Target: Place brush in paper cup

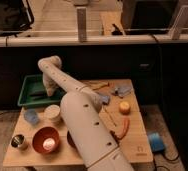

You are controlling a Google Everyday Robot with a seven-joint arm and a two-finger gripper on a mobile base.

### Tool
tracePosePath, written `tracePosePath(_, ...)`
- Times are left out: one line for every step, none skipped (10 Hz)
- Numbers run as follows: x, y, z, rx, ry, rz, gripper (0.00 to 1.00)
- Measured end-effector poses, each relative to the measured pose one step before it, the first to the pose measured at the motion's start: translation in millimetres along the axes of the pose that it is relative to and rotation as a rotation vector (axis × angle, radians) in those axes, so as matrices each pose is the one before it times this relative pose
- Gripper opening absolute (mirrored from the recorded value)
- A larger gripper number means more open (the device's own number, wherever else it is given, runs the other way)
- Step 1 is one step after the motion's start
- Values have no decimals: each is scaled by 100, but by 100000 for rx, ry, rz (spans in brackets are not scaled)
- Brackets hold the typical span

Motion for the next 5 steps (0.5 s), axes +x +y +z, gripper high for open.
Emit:
tracePosePath(-331,-20,-1550,1897,-1531,595,0)
tracePosePath(-480,-160,-2286,2232,-1481,667,0)
tracePosePath(-446,-90,-2049,1591,-882,567,0)
tracePosePath(-594,-56,-1948,1420,-1247,641,0)
tracePosePath(-754,128,-2560,1697,-2757,1010,0)
